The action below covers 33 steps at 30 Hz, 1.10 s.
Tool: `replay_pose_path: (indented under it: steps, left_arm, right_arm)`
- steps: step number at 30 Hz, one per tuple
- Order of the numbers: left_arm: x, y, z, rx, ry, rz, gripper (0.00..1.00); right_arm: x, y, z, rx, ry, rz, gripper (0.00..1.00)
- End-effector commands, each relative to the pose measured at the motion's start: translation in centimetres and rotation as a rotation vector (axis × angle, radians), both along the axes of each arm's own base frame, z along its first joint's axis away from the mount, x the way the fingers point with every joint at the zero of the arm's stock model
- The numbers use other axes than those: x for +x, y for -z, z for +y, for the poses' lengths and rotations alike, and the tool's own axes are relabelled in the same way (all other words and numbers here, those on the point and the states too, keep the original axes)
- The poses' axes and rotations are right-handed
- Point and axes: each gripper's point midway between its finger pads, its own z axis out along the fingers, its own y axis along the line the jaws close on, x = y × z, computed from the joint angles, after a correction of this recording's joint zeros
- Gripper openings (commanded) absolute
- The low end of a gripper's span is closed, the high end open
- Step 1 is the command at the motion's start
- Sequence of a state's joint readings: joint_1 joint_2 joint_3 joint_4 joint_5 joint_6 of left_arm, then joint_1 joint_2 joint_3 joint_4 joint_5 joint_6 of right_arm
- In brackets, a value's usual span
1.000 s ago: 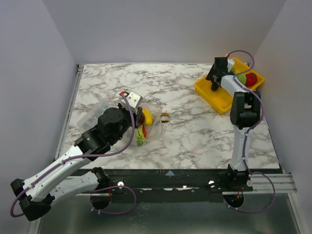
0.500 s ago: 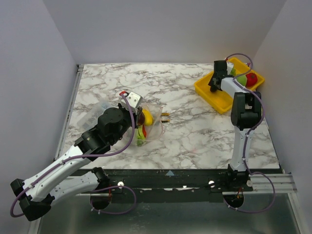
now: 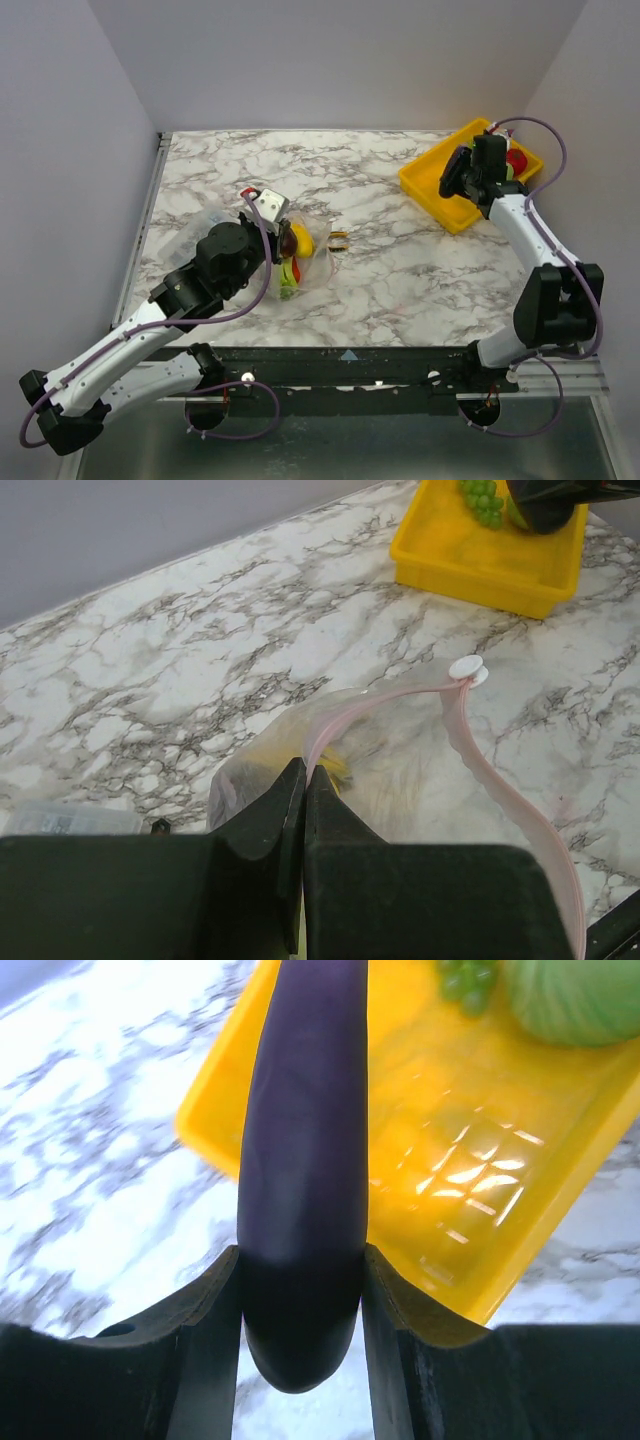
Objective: Place the food in the zip-top bag and seal the zipper
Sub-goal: Pick up the fake vegetable from the bin, then place the fake vegetable in the zipper food storage bag.
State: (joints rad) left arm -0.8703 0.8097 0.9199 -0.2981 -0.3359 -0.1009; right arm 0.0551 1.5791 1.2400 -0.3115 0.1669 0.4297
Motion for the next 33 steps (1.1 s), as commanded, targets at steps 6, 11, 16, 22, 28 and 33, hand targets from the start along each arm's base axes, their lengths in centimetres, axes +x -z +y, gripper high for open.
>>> replay_pose_path:
  steps: [6, 11, 16, 22, 28, 33]
  left_arm:
    - [-0.3, -1.9, 0.4, -0.049, -0.002, -0.035, 0.0]
    - [-0.4, -1.9, 0.1, -0.054, 0.014, -0.026, 0.0]
    - [-0.4, -2.0, 0.2, -0.05, 0.007, -0.029, 0.0]
    - [-0.3, -1.8, 0.2, -0.045, 0.006, -0.026, 0.0]
    - [-0.1, -1.5, 0.1, -0.033, 0.0, -0.021, 0.0]
    - [-0.1, -1.6, 0.4, -0.033, -0.011, -0.03, 0.0]
  right_arm:
    - [-11.4, -6.7, 12.3, 0.502, -0.599, -0.027, 0.0]
    - [-18.5, -11.2, 15.5, 0.638, -0.831, -0.042, 0.0]
    - [-26.4, -15.0, 18.4, 0.801, -1.138, -0.033, 0.0]
    - [-33.5, -15.6, 21.8, 0.86, -1.402, 0.077, 0.0]
    - [-37.5, -15.3, 25.2, 0.858, -1.553, 0.205, 0.0]
    - [-34.1, -11.7, 26.4, 0.726, -1.379, 0.328, 0.0]
